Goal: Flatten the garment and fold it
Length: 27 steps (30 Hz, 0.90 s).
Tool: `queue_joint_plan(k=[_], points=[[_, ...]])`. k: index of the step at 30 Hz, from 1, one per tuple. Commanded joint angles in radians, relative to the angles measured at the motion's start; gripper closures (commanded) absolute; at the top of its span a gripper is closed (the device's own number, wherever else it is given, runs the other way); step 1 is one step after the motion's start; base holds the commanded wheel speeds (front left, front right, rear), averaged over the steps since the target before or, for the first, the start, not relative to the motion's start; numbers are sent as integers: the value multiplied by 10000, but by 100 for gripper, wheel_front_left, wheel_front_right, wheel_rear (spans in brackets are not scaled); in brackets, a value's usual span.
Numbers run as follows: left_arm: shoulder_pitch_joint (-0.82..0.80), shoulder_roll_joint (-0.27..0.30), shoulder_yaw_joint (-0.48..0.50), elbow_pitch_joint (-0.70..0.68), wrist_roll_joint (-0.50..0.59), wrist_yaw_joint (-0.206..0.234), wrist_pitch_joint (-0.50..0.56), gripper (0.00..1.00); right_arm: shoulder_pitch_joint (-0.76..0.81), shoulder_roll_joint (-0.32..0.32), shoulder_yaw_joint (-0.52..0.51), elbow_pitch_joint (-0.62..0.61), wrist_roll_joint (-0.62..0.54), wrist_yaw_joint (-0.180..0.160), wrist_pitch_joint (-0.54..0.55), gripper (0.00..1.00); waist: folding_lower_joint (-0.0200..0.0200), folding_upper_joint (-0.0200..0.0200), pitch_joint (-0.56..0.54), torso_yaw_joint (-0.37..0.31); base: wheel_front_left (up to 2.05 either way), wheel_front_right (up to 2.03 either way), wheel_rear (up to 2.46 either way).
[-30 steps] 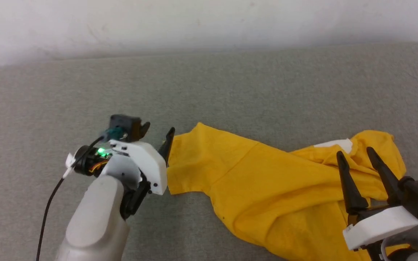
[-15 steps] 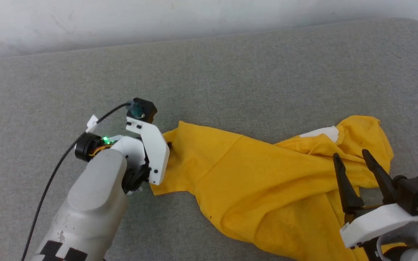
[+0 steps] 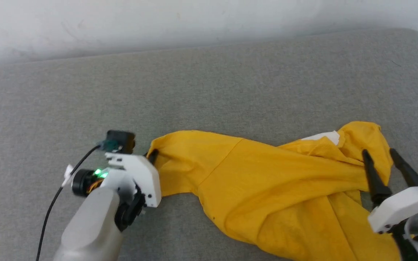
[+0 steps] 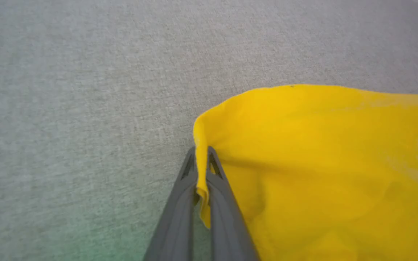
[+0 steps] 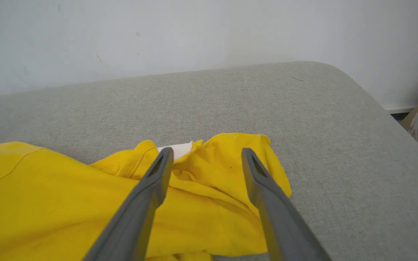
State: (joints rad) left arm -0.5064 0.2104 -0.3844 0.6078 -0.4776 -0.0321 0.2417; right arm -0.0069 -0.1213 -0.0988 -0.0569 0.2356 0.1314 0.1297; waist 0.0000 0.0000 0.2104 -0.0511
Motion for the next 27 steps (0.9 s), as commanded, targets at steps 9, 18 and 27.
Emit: queue_joint_plan(k=[9, 18, 27], points=[[1726, 347, 689, -2495, -35, 868, -2038, 100, -2158, -1631, -671, 3066, 1403, -7, 1585, 0, 0, 0, 105, 608, 0, 0, 0], [2394, 388, 617, -4713, 43, 1209, -2163, 100, -4206, -2761, 427, 6232, 2249, -7, 3495, 0, 0, 0, 847, 1201, 0, 0, 0], [2672, 458, 625, -5095, -112, 1282, -2065, 100, -4604, -2842, 1692, 7927, 3440, -7, 6685, 100, 0, 0, 842, 1342, 0, 0, 0]])
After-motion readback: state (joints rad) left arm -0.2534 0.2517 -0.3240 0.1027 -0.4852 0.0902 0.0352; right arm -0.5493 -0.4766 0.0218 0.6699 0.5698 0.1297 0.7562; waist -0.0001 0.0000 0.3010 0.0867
